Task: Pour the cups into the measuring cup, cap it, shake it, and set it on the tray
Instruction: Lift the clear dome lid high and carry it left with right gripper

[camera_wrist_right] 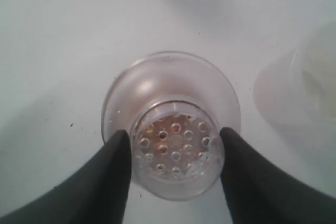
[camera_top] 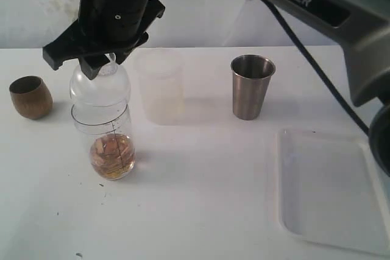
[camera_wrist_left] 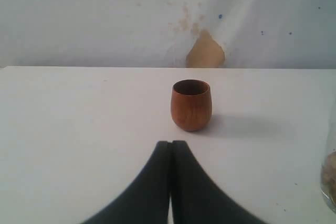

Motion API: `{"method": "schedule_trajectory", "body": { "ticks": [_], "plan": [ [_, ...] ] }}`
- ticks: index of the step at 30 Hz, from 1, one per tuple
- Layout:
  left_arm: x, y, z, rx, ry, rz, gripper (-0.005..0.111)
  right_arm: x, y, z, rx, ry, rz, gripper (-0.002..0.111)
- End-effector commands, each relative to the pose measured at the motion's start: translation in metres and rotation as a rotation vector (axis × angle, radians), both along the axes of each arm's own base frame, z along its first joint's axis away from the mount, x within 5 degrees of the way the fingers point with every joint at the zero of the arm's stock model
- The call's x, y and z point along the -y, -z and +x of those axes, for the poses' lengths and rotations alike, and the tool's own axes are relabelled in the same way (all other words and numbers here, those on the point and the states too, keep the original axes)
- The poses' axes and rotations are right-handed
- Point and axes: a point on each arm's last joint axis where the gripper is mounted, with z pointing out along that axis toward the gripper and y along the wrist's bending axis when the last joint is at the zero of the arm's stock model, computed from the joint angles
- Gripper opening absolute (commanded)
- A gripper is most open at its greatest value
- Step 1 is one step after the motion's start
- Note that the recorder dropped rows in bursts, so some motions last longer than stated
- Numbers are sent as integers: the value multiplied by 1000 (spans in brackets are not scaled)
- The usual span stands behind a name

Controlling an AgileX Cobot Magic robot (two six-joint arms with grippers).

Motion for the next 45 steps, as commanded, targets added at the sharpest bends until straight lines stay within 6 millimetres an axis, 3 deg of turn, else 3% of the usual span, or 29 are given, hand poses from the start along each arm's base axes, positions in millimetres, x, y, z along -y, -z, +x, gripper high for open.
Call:
{"method": "schedule_trajectory", "body": {
  "ticks": [1,16,32,41,45],
  "plan": [
    [1,1,0,9,7,-15,0,2,-5,0,19,21,6,0],
    [1,1,0,9,7,-15,0,-2,3,3,-3,39,0,0],
    [1,1,0,9,7,-15,0,9,-28,-10,15,31,68,0],
    [1,1,0,9,7,-15,0,11,-29,-12,28,-9,55,0],
    [1,1,0,9,7,-15,0,23,-50,-18,109,-41,50,0]
  ]
}}
